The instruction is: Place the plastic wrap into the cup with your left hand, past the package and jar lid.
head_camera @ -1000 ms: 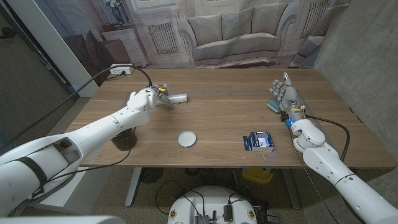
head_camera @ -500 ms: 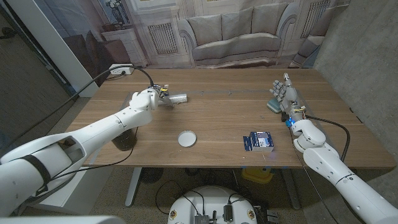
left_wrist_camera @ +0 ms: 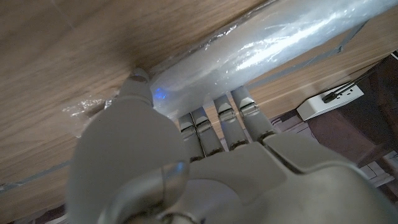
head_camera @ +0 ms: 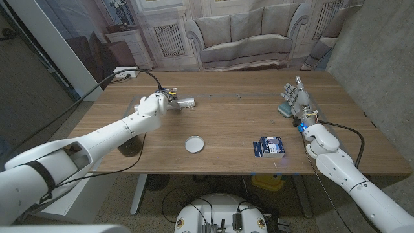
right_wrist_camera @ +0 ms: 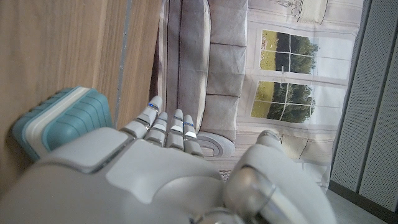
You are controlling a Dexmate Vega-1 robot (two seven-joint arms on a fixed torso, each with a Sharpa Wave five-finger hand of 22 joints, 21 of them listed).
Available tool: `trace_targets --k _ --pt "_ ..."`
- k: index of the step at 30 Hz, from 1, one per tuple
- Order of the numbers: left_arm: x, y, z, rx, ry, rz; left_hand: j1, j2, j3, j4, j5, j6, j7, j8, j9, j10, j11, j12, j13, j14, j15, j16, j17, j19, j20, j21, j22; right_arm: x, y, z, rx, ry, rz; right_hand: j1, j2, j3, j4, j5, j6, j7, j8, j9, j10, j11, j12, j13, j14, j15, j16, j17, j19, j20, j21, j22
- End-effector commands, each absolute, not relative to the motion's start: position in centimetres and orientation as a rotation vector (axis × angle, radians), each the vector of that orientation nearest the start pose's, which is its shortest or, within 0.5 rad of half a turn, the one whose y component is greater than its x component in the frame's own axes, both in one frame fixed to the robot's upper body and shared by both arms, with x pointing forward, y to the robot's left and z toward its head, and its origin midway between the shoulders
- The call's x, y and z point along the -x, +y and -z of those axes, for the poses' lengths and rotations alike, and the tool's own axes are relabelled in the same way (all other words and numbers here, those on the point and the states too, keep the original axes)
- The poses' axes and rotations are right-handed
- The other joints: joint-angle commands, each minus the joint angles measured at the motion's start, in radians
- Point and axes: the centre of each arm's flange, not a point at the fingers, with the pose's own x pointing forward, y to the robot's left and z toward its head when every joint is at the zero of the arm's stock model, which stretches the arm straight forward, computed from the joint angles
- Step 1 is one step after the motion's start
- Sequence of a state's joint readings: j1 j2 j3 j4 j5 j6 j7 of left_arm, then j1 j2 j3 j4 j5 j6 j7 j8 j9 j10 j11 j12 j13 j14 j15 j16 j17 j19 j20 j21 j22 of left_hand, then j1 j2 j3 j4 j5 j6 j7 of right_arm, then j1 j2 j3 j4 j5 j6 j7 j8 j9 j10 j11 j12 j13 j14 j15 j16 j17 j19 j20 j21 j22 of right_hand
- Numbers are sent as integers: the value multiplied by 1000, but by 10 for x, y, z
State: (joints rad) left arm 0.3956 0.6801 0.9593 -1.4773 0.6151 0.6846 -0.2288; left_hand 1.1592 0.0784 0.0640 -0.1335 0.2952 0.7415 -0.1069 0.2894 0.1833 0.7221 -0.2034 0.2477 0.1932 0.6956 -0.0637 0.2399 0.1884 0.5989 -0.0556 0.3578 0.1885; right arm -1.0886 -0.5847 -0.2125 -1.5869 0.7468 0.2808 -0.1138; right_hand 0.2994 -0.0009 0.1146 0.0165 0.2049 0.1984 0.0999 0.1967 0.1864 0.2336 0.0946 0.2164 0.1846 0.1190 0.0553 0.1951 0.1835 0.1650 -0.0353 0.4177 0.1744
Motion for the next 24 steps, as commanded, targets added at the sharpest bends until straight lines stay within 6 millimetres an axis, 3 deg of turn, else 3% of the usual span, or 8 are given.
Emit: trace_targets --k 1,6,12,24 --pt "-680 249 -31 -1551 -99 -235 85 39 32 -14 -34 111 2 20 2 83 2 -4 3 74 -159 -3 2 60 -83 28 2 -590 -336 43 -187 -631 -91 0 6 -4 -3 -3 7 -2 -1 3 5 1 -3 1 9 0 -4 2 9 -9 -2 3" --pt "-680 249 -33 -1530 -120 -235 123 40 45 -12 -67 210 16 23 -1 164 5 -12 2 159 -160 -10 0 126 -89 52 -5 -589 -336 45 -187 -628 -92 1 7 -4 -3 -3 8 -1 -1 3 5 2 -3 1 9 0 -4 2 10 -9 -4 3" --pt "-681 246 -34 -1523 -130 -255 155 46 59 -7 -85 302 24 33 0 234 10 -19 2 225 -161 -18 -1 162 -89 59 -9 -586 -337 45 -187 -630 -91 1 7 -4 -4 -3 7 -2 -2 3 4 3 -3 1 9 -1 -4 2 11 -10 -6 3" --pt "-678 242 -43 -1523 -153 -267 168 48 65 -1 -93 344 32 31 0 282 5 -25 3 277 -162 -20 0 196 -88 69 -9 -581 -339 50 -204 -632 -95 2 8 -5 -5 -3 6 -1 -2 3 5 2 -3 1 9 -1 -4 2 16 -11 -9 3"
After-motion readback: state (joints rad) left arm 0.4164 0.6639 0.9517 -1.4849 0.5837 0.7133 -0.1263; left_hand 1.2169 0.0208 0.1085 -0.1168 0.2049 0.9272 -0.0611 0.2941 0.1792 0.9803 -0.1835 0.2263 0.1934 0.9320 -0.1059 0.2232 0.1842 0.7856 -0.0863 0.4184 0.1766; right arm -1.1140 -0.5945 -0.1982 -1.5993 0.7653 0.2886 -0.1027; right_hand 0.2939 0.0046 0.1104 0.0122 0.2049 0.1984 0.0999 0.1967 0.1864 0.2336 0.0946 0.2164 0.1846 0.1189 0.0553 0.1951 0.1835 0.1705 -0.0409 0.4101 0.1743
